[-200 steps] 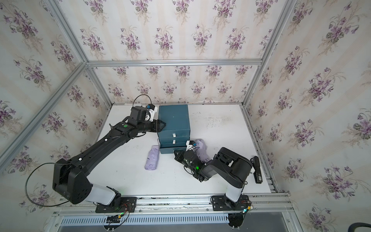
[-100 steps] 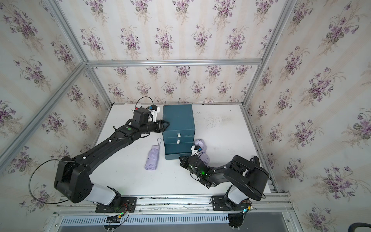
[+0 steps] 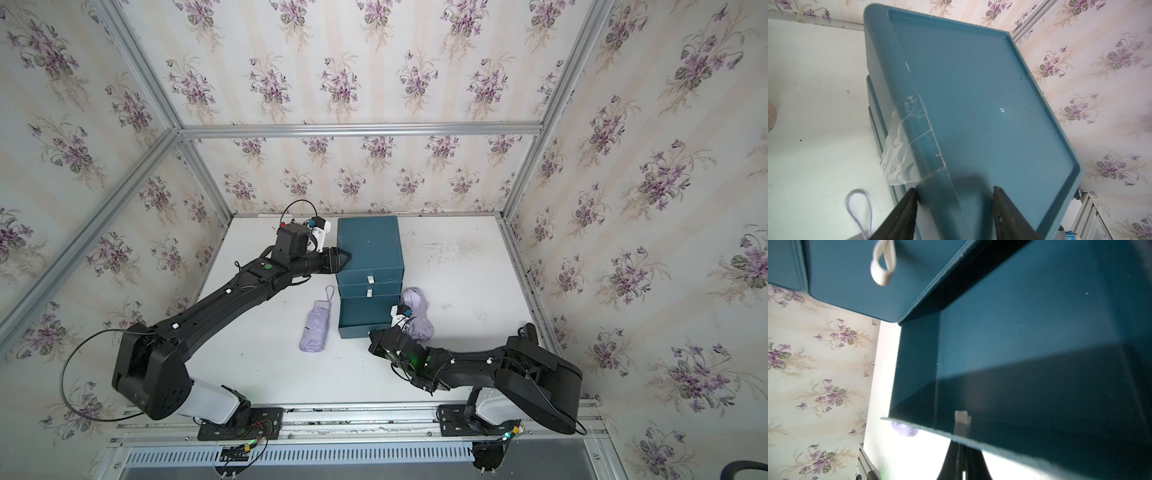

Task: Place the umbrella in the drawer by color
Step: Open the drawer in the storage box.

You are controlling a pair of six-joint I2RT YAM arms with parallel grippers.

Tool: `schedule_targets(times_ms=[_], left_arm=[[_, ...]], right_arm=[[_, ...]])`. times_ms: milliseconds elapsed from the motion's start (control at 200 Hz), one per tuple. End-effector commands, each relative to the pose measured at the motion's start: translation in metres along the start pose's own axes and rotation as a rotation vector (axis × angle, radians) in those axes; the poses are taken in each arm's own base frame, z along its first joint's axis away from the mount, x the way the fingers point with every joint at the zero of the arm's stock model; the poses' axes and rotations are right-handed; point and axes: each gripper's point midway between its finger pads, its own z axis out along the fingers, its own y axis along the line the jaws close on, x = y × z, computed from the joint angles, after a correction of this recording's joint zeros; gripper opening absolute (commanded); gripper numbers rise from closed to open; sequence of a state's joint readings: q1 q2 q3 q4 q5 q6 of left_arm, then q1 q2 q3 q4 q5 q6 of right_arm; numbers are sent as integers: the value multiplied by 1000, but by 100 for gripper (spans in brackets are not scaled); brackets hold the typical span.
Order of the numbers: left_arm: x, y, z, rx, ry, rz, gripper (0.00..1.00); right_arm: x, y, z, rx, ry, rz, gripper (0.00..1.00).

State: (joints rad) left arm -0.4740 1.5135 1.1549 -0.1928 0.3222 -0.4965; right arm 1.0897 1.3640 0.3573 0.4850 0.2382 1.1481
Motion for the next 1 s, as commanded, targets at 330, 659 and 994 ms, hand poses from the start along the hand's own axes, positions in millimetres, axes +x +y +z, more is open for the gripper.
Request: schedule_targets(times_ms=[330,659,994], left_arm=[[96,41,-5,-156,353,-71,56],[98,44,-5,-167,359,-65,56],[98,44,-5,-171,360,-65,56]], right_arm=[[25,-12,-3,150,68,-70,0],[33,-22,-14,197,76,-88,0],[36,-13,-18,208,71,-132,0]])
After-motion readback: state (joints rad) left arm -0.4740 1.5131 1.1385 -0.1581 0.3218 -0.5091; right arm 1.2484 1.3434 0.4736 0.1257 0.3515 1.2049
